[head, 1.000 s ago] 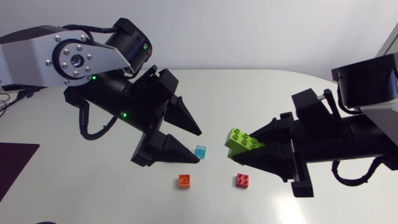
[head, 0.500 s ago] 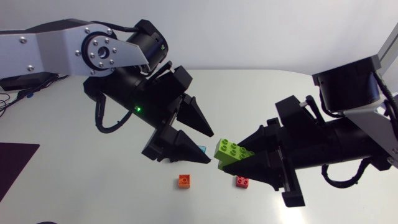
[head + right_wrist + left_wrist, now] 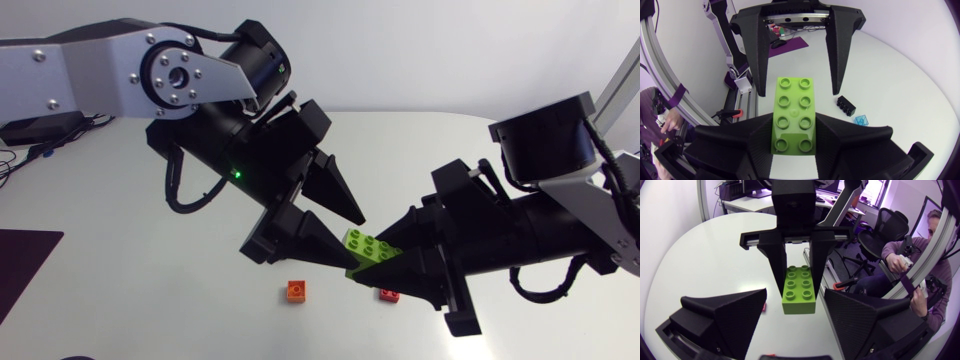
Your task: Disassemble duplo
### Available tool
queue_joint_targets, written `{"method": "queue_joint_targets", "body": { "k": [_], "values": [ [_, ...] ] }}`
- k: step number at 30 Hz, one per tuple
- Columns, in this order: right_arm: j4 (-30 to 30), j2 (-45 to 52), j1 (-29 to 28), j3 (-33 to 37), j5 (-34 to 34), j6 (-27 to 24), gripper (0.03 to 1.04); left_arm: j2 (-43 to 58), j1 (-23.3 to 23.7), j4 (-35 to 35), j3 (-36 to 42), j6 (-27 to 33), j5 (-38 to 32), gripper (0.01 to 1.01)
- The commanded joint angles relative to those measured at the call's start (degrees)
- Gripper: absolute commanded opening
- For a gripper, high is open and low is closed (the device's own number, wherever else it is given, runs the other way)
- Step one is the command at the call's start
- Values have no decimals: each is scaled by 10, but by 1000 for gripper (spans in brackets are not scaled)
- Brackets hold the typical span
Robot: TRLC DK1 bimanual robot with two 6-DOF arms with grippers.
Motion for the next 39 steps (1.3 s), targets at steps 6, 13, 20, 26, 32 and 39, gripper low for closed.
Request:
{"method": "queue_joint_targets", "body": {
  "k": [6,13,20,26,32,39],
  "values": [
    [4,4,8,6,4,2,184,26,-11,-7,9,-4,11,644],
    [4,0,13,1,6,2,184,32,-12,-8,9,-4,11,482],
    [6,-7,13,-2,10,0,189,38,-21,-16,10,-10,14,231],
    [3,-29,12,-8,11,1,856,35,-17,-24,13,-7,14,226],
    [-5,-71,-22,-11,-6,1,997,21,26,-26,14,-9,25,228],
    [8,-90,-70,-11,-25,21,990,-24,92,42,-19,-95,152,228]
  ]
}}
